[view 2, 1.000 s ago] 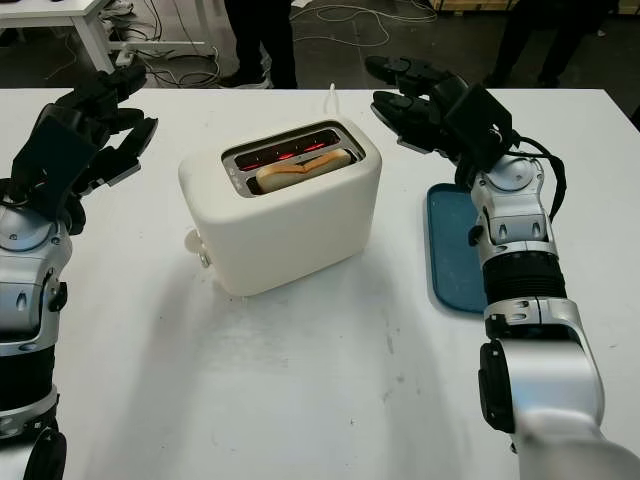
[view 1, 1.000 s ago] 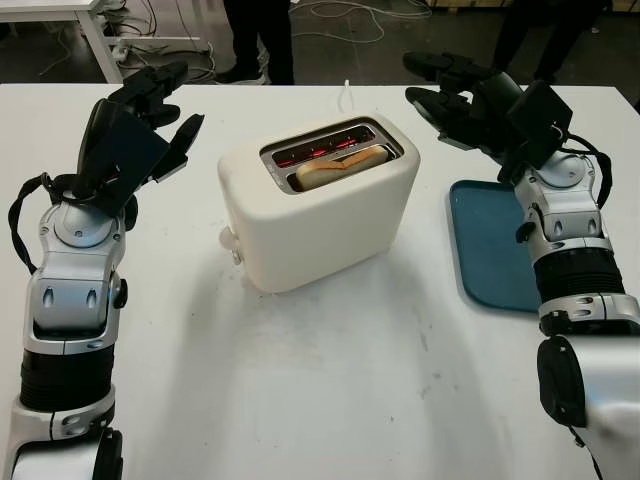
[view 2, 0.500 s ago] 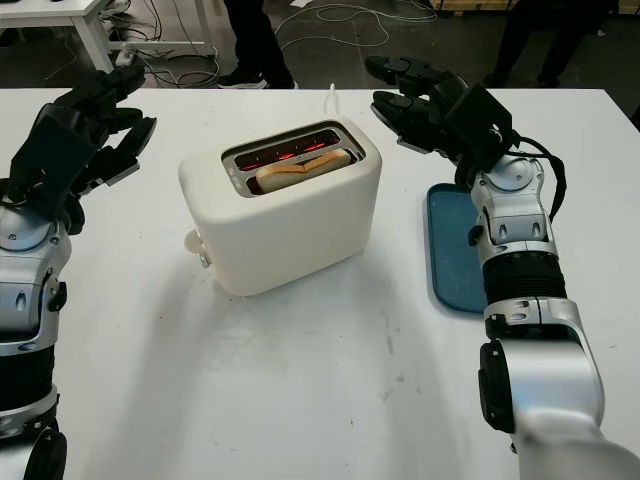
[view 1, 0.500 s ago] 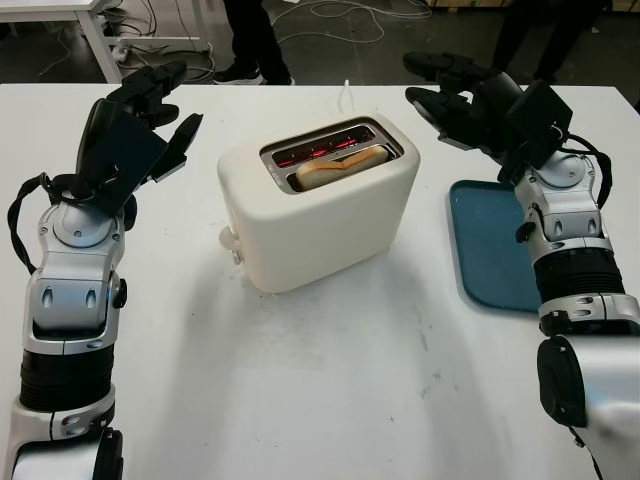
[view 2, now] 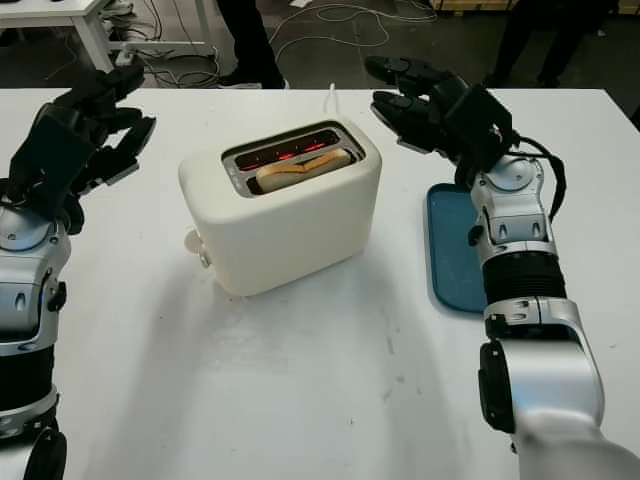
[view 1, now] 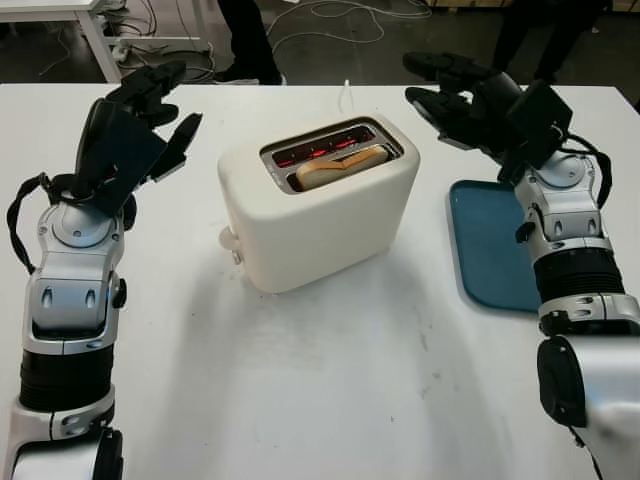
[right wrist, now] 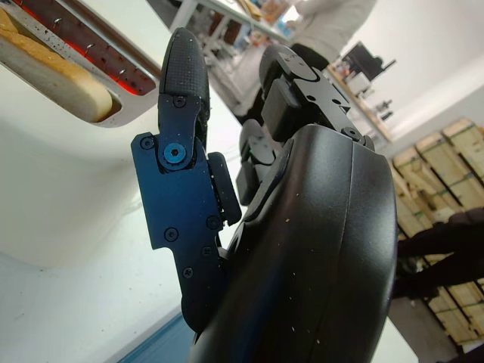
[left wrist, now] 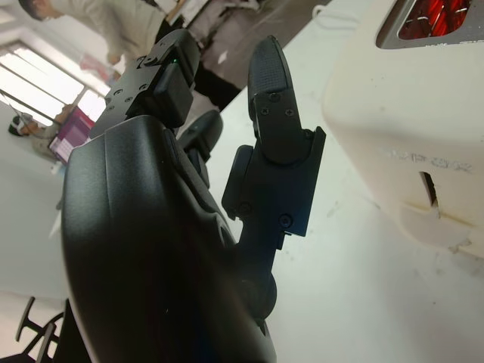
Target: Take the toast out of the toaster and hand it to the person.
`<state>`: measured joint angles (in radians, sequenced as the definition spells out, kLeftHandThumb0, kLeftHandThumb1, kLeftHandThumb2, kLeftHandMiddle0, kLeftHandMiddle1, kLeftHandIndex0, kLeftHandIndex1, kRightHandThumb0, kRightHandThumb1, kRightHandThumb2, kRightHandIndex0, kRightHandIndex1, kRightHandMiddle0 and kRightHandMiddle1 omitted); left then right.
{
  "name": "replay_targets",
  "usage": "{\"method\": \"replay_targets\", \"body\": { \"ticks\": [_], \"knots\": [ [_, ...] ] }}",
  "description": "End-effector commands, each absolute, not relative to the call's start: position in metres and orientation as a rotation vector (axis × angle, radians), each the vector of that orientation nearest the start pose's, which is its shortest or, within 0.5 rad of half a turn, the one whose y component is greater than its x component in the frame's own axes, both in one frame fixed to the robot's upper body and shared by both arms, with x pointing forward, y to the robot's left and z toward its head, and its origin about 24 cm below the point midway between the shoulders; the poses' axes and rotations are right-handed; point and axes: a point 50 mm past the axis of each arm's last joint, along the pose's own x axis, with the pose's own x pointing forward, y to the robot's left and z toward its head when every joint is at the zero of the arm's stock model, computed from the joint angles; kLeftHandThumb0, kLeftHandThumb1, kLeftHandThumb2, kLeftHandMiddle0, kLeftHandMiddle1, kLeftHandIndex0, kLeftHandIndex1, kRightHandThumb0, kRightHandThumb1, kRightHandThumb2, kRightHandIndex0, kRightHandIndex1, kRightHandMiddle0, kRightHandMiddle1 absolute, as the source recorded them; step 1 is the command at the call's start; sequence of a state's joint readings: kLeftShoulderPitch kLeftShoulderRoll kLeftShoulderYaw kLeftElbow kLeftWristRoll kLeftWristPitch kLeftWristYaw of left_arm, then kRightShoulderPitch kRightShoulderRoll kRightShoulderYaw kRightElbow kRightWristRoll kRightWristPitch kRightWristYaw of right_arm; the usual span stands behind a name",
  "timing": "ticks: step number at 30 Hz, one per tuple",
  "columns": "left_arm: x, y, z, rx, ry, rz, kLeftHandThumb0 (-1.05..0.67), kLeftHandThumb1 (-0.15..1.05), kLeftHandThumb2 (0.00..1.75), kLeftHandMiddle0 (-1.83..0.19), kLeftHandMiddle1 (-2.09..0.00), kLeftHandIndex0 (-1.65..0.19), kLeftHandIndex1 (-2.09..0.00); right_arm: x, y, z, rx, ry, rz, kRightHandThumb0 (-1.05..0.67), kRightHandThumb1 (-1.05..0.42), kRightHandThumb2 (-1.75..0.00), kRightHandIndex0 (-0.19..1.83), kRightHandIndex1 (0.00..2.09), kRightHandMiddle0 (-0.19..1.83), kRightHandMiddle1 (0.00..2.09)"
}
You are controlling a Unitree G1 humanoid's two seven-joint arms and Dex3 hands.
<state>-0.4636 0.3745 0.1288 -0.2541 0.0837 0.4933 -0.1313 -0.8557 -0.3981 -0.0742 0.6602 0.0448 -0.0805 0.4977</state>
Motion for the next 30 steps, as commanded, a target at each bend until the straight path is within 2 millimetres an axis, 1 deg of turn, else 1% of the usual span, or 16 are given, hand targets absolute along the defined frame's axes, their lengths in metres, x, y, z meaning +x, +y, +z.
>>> {"method": "replay_targets", "body": {
  "ticks": [1, 10, 30],
  "knots": [
    [0.3047, 0.2064, 0.2046, 0.410, -0.233, 0.041, -0.46, 0.92, 0.46, 0.00, -0.84, -0.33, -0.13, 0.3856, -0.1922, 0.1862, -0.331, -0.222, 0.396, -0.64, -0.92, -0.38, 0.40, 0.01, 0.41, 0.01],
    [0.3050, 0.2069, 0.2039, 0.412, -0.236, 0.046, -0.46, 0.92, 0.45, 0.00, -0.85, -0.33, -0.14, 0.3856, -0.1921, 0.1855, -0.324, -0.225, 0.400, -0.60, -0.92, -0.39, 0.40, 0.01, 0.41, 0.01],
    [0.3052, 0.2061, 0.2055, 0.415, -0.231, 0.041, -0.46, 0.92, 0.46, 0.00, -0.84, -0.32, -0.14, 0.3853, -0.1918, 0.1865, -0.326, -0.219, 0.406, -0.61, -0.92, -0.40, 0.38, 0.00, 0.39, 0.00]
  ]
}}
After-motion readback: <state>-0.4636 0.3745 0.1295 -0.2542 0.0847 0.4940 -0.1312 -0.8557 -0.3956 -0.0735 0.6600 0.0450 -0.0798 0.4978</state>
